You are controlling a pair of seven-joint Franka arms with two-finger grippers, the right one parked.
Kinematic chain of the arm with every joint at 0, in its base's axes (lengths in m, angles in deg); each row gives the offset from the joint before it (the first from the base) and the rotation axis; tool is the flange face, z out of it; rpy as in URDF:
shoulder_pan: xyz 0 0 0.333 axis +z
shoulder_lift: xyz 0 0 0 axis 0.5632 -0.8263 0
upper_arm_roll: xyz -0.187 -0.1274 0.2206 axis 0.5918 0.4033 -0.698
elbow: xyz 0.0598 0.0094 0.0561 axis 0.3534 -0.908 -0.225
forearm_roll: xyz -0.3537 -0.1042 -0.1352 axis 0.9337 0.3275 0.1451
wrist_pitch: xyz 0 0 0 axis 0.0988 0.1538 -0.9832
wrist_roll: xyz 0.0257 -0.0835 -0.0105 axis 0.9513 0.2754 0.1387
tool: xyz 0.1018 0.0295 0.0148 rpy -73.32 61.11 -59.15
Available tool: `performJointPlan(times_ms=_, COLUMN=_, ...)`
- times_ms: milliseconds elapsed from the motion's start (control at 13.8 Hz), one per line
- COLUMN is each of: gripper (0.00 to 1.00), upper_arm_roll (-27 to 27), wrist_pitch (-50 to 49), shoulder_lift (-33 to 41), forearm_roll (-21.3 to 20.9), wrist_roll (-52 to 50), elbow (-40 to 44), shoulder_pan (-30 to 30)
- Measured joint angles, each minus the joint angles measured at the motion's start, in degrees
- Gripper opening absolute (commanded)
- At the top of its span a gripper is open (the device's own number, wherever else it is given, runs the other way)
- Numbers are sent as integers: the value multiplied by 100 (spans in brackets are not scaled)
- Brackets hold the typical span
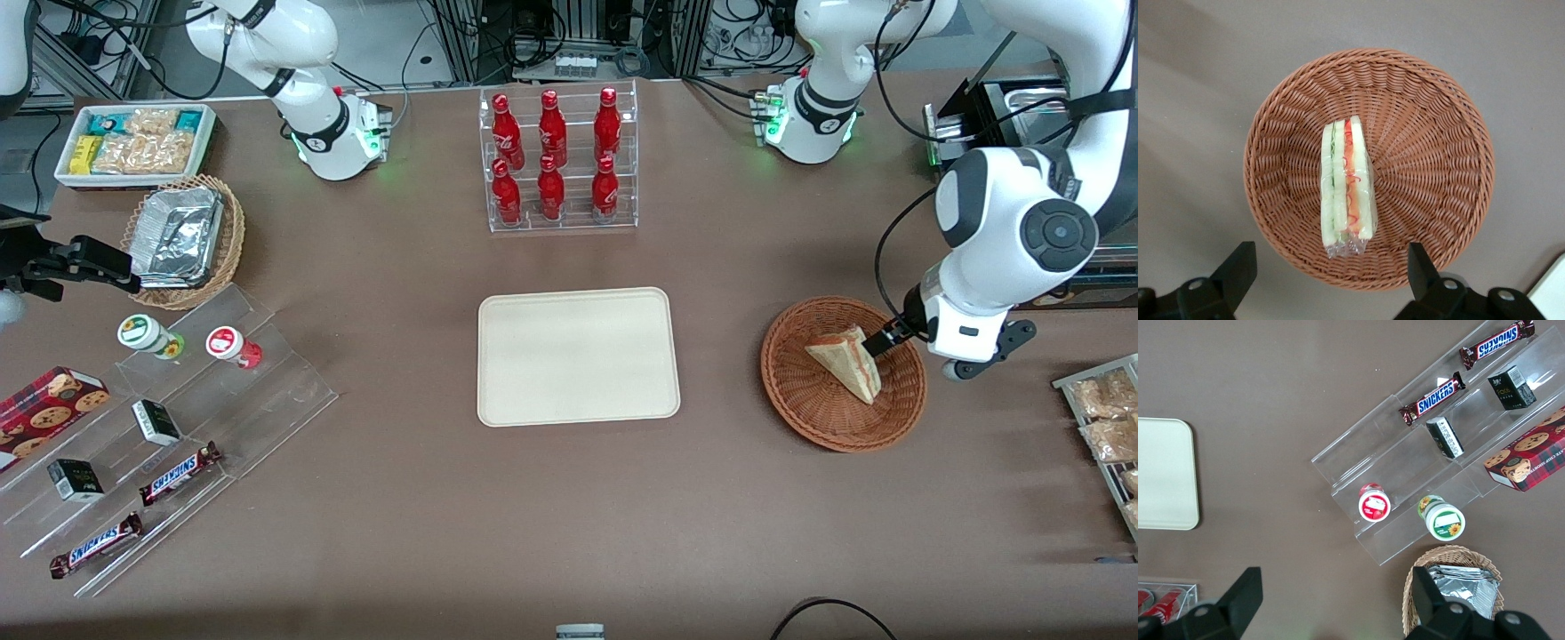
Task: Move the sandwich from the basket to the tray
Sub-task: 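Lower the left gripper and close it on the sandwich's crust edge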
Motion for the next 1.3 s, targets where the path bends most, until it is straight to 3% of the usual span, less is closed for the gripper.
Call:
performJointPlan(times_ms=362, gripper=100, upper_arm_roll=1, wrist_pitch=884, shoulder_lift=-28, forearm_roll=0, wrist_roll=-442, elbow=-621, shoulder_pan=0)
performJointPlan(times_ms=1304, gripper=100, upper_arm_roll=23, wrist_pitch=1824, shoulder_lift=-498, forearm_roll=2, wrist_roll=-773, elbow=-944, shoulder_pan=-3)
